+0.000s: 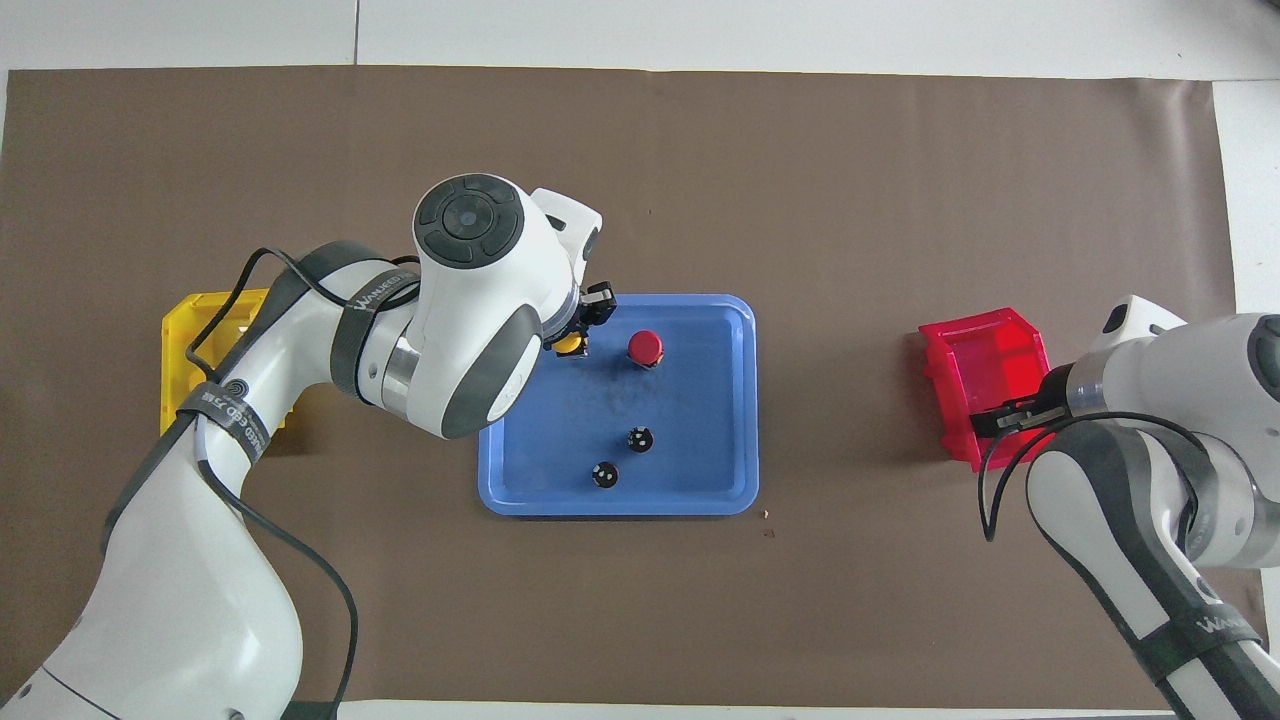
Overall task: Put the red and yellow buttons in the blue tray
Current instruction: 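Place the yellow button in the blue tray with the left gripper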
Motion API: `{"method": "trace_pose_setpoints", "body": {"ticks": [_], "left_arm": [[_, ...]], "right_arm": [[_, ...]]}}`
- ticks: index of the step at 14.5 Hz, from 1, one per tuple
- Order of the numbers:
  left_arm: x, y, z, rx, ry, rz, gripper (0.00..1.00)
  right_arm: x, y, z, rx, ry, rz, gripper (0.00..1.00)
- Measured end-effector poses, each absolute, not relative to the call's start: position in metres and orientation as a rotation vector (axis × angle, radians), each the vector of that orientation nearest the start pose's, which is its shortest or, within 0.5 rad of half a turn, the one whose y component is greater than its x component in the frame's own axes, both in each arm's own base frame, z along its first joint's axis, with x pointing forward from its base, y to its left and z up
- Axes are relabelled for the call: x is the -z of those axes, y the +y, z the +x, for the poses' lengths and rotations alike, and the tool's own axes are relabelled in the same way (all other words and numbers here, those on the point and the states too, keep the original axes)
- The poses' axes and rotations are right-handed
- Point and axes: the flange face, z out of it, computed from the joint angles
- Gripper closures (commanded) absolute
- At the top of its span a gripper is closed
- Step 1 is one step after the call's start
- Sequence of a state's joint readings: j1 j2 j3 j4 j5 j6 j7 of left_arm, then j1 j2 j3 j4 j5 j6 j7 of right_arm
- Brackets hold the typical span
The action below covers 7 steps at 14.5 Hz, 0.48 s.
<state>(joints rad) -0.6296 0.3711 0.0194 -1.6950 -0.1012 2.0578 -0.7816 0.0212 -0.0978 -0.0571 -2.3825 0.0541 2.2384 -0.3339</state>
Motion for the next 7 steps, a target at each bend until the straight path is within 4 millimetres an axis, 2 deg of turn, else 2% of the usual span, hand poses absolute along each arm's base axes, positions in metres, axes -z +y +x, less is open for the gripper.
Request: {"method": "trace_pose_setpoints", "body": {"ticks": [3, 4, 5, 7], "left_arm": [[-0.371, -0.383, 0.534, -0.098, -0.330, -3.178, 0.66], [-0.370, -0.383, 0.535, -0.099, -0.328, -3.178, 0.58], [-0.368, -0.383, 0.535, -0.100, -0.327, -3.177, 0.54], [-0.366, -0.384, 0.534, -0.104, -0.321, -3.176, 0.46]], "right_arm": [[-0.356, -0.015, 0.478, -0.056, -0.400, -3.060, 0.29], [-0.356, -0.015, 0.478, -0.056, -0.400, -3.060, 0.28], [-0.356, -0.015, 0.478, -0.056, -0.400, -3.060, 0.24], [-0.356, -0.015, 0.478, -0.056, -0.400, -3.060, 0.23]]}}
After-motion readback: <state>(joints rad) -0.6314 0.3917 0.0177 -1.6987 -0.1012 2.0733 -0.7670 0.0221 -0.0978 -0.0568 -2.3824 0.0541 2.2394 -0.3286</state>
